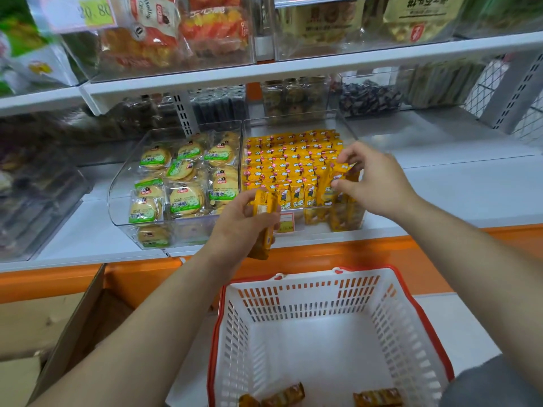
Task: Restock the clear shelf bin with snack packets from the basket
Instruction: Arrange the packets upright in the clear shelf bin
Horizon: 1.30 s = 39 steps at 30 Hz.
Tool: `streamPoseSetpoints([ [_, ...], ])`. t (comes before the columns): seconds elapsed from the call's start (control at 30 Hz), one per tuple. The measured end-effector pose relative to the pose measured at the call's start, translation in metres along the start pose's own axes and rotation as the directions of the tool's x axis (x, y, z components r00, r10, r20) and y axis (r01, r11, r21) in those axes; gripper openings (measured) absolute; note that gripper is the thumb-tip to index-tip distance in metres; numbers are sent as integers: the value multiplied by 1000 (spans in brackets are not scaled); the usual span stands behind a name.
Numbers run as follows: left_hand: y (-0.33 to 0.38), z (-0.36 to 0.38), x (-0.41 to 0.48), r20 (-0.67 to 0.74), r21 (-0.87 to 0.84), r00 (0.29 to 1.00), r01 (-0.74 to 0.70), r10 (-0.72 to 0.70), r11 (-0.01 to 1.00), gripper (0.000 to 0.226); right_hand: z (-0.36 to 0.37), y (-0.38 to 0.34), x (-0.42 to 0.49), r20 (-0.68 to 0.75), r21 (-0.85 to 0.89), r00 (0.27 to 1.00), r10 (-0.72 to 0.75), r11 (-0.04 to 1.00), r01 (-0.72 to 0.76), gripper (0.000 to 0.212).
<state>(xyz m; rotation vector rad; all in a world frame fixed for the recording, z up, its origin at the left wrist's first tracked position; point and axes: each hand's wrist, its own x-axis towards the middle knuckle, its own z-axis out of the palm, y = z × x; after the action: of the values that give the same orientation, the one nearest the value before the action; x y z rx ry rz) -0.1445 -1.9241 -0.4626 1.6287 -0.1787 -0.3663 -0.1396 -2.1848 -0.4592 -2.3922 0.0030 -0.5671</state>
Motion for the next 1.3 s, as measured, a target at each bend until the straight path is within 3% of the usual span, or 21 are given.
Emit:
streamPoseSetpoints([
  [0.17, -2, 2, -1, 7, 25, 1000, -22, 22, 999, 36, 12, 2, 5, 88, -338, 992, -94, 934, 119, 33],
  [0.3, -3, -1, -2, 2, 26, 1000, -5, 5, 1000, 52, 15, -1, 11, 189, -535, 980, -58, 831, 152, 27],
  [0.57, -3, -6, -4, -14, 15, 1000, 21, -21, 1000, 62, 10, -12, 11, 273, -610, 962, 18, 776, 159, 23],
  [0.7, -2, -4, -6, 1, 49, 1000, 12, -12, 999, 52, 0, -23, 5, 149, -427, 988, -29, 900, 91, 20],
  [0.8, 0, 2, -7, 31, 86, 999, -25, 23, 996, 57, 1, -41, -11, 146, -1, 989, -4, 1000, 5, 7],
  [0.87, 0, 7, -8, 51, 106, 997, -61, 56, 992, 52, 6, -53, -23, 262, 195, 964, 37, 977, -91, 15],
  [0.97, -1, 14, -8, 69, 142, 992, -119, 110, 983, 42, 13, -65, -34, 438, 334, 897, 55, 917, -219, 20],
  [1.07, -1, 20, -10, 108, 194, 985, -151, 132, 969, 45, 13, -67, -34, 457, 362, 885, 85, 891, -273, 21],
  [1.17, -1, 22, -12, 106, 212, 989, -123, 102, 970, 42, 5, -62, -31, 516, 456, 851, 99, 809, -370, 7],
  [1.23, -2, 19, -11, 106, 189, 993, -75, 55, 979, 35, -3, -56, -29, 513, 555, 856, 65, 736, -389, 18],
  [1.3, -2, 16, -10, 107, 157, 994, -48, 31, 987, 34, -10, -51, -28, 483, 593, 875, 21, 728, -345, 31],
])
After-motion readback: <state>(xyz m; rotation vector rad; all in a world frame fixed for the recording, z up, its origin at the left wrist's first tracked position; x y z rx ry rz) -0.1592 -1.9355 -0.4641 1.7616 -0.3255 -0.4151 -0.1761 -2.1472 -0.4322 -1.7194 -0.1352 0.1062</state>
